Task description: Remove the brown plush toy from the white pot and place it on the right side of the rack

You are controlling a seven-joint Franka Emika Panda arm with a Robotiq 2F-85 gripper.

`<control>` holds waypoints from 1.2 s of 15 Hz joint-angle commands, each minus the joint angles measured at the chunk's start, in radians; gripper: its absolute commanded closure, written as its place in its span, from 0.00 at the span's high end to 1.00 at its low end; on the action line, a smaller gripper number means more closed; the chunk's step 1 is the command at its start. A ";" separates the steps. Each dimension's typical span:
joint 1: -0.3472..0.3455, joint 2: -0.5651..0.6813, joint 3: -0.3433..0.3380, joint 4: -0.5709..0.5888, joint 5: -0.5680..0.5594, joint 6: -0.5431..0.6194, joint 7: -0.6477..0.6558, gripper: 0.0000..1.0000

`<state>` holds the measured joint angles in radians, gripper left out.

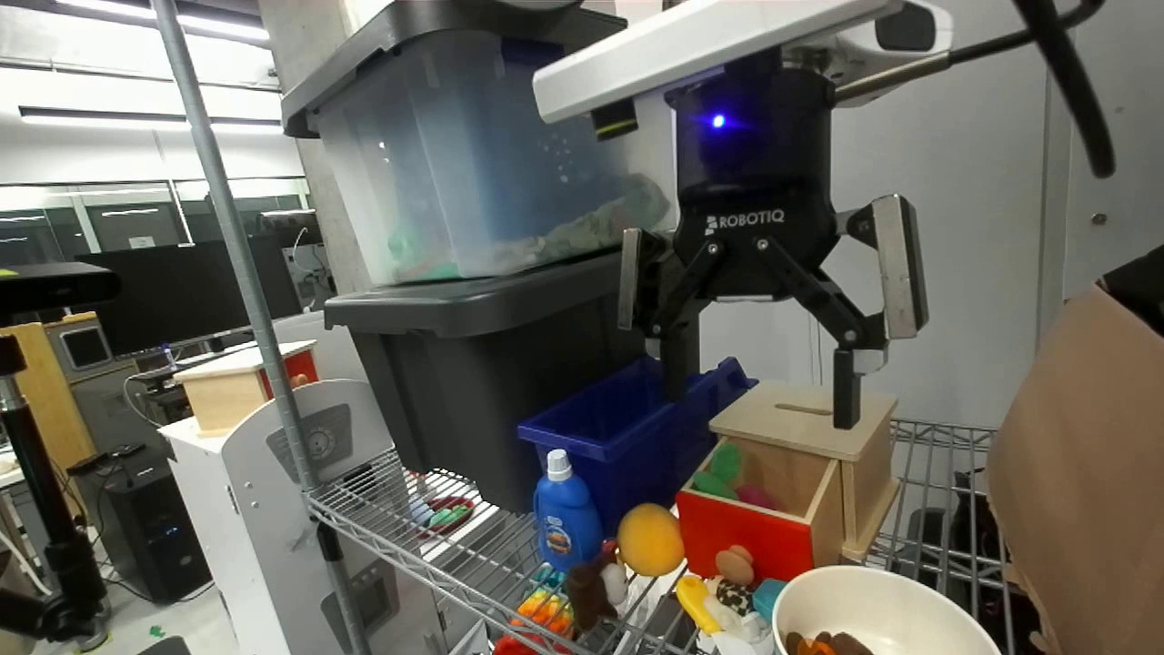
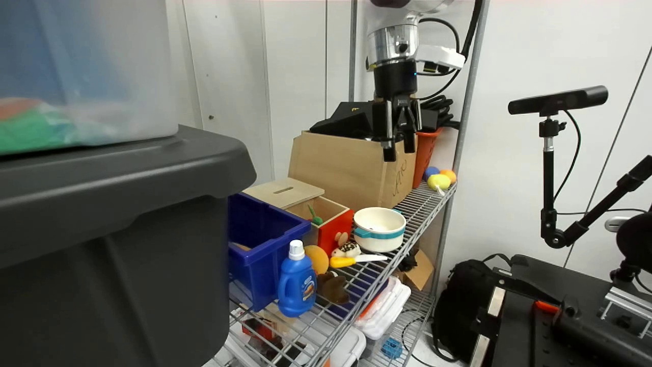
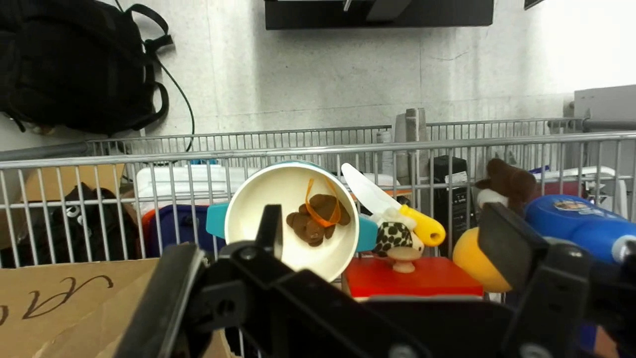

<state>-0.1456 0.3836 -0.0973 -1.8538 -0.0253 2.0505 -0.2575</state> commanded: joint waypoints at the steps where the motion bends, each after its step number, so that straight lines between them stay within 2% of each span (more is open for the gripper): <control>1: -0.029 0.034 -0.001 0.019 -0.019 0.004 -0.042 1.00; 10: -0.047 0.160 -0.006 0.155 -0.096 -0.001 -0.060 1.00; 14: -0.052 0.212 0.005 0.214 -0.099 0.023 -0.079 1.00; 18: -0.041 0.232 0.029 0.226 -0.081 0.015 -0.077 1.00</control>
<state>-0.1869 0.5948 -0.0901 -1.6559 -0.1114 2.0689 -0.3230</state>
